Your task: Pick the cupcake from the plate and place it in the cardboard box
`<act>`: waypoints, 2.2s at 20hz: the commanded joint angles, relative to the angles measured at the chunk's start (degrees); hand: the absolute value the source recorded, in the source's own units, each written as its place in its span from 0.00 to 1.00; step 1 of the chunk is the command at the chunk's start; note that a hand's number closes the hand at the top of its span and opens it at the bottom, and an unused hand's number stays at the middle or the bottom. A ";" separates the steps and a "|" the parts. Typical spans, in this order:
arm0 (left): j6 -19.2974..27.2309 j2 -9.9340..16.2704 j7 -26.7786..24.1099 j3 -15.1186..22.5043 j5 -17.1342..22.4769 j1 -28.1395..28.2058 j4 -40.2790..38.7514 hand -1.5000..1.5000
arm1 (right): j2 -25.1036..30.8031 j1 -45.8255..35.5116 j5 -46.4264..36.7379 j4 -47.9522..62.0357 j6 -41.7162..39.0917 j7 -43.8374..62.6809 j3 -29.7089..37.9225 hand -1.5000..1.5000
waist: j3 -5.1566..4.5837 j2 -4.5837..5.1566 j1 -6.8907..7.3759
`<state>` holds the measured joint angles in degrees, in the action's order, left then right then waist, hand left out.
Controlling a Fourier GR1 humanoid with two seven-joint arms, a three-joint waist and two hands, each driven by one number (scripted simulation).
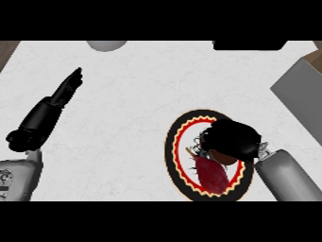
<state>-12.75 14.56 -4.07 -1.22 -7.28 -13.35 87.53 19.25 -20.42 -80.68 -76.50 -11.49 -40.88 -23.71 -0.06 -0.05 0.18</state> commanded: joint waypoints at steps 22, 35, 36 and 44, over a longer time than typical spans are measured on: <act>-3.01 0.26 2.17 -1.21 1.42 4.14 6.06 0.50 | -18.86 -17.29 1.67 0.16 1.62 44.23 25.79 1.00 | 0.06 -0.13 0.46; 0.25 -3.56 -0.80 2.12 -3.20 1.91 0.92 0.50 | -12.49 -27.70 6.85 -6.95 2.81 64.87 44.48 1.00 | 0.06 0.13 -0.18; -0.22 -2.11 0.15 0.29 -2.20 1.93 2.33 0.50 | -11.11 -25.98 6.90 -6.25 4.63 64.41 45.57 1.00 | 0.07 0.10 0.00; -1.53 -0.56 -1.85 -1.84 -1.91 -1.52 -2.99 0.50 | 3.27 -23.75 9.78 7.67 5.63 55.39 51.11 1.00 | 0.08 0.43 0.03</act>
<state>-14.35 13.95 -5.66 -3.03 -8.49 -13.00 86.62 17.04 -45.84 -70.35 -75.68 -7.16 18.27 26.18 -0.01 0.15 0.14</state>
